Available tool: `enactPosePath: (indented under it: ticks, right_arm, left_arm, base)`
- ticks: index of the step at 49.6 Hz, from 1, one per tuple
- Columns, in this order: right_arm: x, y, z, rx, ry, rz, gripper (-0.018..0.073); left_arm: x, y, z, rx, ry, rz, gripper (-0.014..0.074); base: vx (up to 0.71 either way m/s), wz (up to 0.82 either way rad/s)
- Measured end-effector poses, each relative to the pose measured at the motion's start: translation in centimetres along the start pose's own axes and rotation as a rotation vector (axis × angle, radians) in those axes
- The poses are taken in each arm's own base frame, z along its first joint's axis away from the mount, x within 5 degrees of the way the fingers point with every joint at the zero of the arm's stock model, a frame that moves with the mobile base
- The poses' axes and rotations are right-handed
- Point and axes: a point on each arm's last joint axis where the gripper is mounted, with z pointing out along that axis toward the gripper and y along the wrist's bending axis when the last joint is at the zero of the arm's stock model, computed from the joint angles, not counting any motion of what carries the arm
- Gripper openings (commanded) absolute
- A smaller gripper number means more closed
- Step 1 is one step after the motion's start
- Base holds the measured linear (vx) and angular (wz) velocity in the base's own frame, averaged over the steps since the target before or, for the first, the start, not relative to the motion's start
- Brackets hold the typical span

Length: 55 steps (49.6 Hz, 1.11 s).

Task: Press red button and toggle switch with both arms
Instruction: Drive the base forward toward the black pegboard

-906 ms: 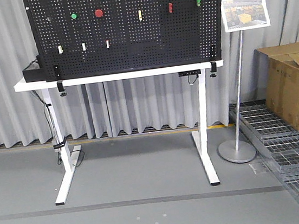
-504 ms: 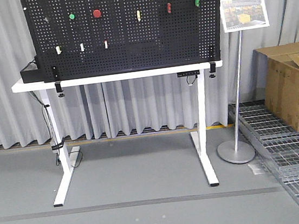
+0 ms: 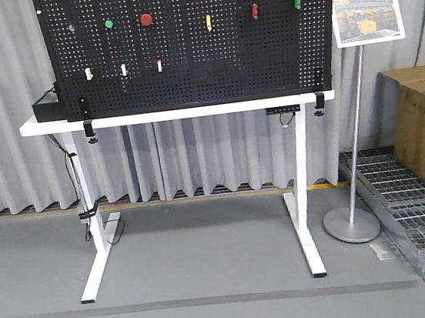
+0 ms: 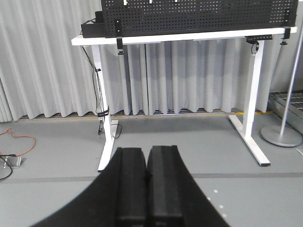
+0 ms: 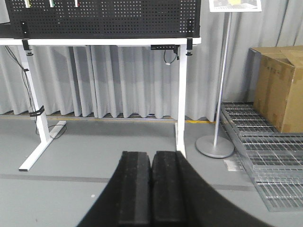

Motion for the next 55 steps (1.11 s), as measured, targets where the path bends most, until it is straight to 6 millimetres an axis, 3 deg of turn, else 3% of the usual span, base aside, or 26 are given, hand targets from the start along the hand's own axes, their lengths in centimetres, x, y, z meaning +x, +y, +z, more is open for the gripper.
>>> enactPosePath:
  ticks: [55]
  right_arm:
    - [0.00,0.00,0.00,0.000,0.000,0.000,-0.0003]
  left_arm:
    - [0.00,0.00,0.00,0.000,0.000,0.000,0.0001]
  base:
    - [0.46,-0.01]
